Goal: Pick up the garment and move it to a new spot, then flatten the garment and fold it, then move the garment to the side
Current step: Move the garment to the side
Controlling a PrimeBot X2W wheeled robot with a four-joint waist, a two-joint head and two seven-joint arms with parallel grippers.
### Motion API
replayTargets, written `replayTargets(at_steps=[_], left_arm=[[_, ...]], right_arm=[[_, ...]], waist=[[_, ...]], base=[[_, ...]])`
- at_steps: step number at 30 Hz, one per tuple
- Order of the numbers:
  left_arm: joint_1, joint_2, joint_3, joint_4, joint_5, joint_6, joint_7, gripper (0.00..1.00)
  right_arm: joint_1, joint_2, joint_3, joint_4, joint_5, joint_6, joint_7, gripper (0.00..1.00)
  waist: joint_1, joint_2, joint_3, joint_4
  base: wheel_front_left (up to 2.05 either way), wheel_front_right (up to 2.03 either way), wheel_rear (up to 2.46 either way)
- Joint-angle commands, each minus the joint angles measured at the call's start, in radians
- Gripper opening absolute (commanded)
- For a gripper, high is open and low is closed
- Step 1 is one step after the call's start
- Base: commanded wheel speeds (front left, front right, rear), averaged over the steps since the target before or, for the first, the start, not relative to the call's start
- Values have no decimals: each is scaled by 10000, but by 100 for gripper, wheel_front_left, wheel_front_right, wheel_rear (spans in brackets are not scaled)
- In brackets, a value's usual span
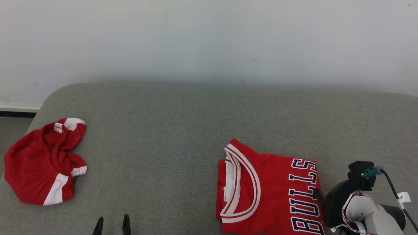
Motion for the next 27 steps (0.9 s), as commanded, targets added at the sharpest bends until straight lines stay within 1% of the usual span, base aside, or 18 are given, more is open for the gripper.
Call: replayTargets(at_steps=[1,6,10,12,13,14,15,16,19,23,27], left_arm=[[-236,-1,-48,-82,-26,61,-28,100],[-444,-1,-172,-122,-47,80,-28,100],[-580,-2,-236,-144,-72,91,-28,100],[-642,-1,-252,-155,-85,100,-28,100],[-679,-2,-276,-170,-93,117,-28,100],[-700,-2,-306,-181,-106,126,-28,100],[-732,-2,-342,-187,-123,136,-28,100],[-772,-2,-384,-201,-130,147,-28,100],[-823,-1,-458,-258,-123,153,-28,100],[-901,-1,-458,-361,-30,140,-28,100],[-990,-1,-423,-556,83,94,-28,100]], right_arm=[[-143,146,-127,71,-193,-21,202,100],[-189,320,-381,505,-478,-21,876,100],[-172,394,-571,814,-885,-22,1475,100],[-159,397,-609,861,-979,-22,1598,100],[-184,403,-596,900,-1053,-22,1745,87],[-214,410,-575,911,-1091,-22,1856,45],[-240,400,-549,894,-1131,-22,1920,19],[-246,355,-475,850,-1175,-21,1958,0],[-342,156,-222,647,-1106,-22,1927,0],[-604,-395,306,307,-1055,-33,1860,0],[-921,-1037,1138,-108,-933,-33,1823,0]], waist=[[-1,0,505,487],[-1,0,824,745],[-1,0,1016,831],[-1,0,1056,840],[-1,0,1089,844],[-1,0,1125,840],[-1,0,1160,832],[-1,0,1182,824],[-1,0,1246,749],[-1,0,1315,559],[-1,0,1449,228]], base=[[0,0,0],[0,0,0],[0,0,0],[0,0,0],[0,0,0],[0,0,0],[0,0,0],[0,0,0],[0,0,0],[0,0,0],[0,0,0]])
